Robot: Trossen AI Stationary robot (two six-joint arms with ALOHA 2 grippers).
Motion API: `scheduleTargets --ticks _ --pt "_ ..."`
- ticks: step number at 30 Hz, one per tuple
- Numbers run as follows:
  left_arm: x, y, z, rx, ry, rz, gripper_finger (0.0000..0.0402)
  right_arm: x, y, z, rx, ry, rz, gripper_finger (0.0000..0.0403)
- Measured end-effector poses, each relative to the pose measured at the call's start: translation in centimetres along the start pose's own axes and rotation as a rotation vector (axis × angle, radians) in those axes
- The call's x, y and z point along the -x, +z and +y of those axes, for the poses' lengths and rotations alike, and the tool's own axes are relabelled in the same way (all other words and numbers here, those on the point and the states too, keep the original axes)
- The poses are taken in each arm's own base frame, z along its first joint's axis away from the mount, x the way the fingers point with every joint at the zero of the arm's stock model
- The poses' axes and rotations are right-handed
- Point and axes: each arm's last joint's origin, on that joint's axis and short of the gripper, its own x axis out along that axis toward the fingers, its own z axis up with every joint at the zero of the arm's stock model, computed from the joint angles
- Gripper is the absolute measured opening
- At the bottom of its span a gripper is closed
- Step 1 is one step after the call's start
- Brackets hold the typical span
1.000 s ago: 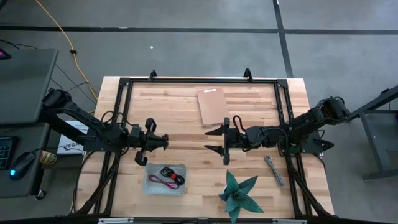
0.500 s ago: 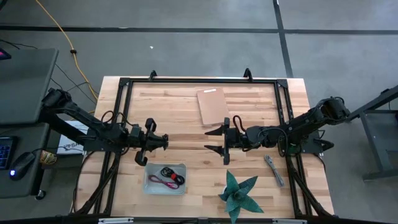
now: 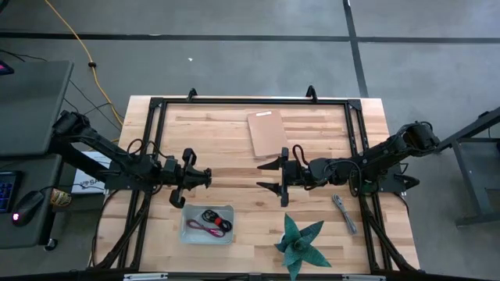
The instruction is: Pick and place USB-C Cables
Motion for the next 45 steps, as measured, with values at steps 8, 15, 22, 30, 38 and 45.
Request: scheduleTargets --ticks 8,15,22,30,38,45 --pt "0.0 0.0 0.0 0.000 0.000 0.001 0.0000 0.0 0.0 0.0 0.000 -0.001 0.000 0.0238" --pt "0.0 0.1 -0.1 0.013 -0.002 0.003 0.0000 0.0 0.0 0.0 0.000 -0.004 0.000 0.0238" --pt "-1.8 1.9 -2.6 -0.076 -0.023 0.201 0.0000 0.0 0.0 0.0 0.000 -0.003 0.000 0.0238" --pt "-4.1 1.9 -8.9 -0.328 -0.059 0.556 0.0000 0.0 0.0 0.0 0.000 -0.003 0.000 0.0238" --pt "-5.9 -0.8 -13.4 -0.453 0.012 1.006 0.0000 0.0 0.0 0.0 -0.019 0.001 0.001 0.0238" --pt "-7.0 -5.4 -13.2 -0.380 0.005 1.355 0.0000 0.0 0.0 0.0 -0.019 0.001 0.001 0.0238"
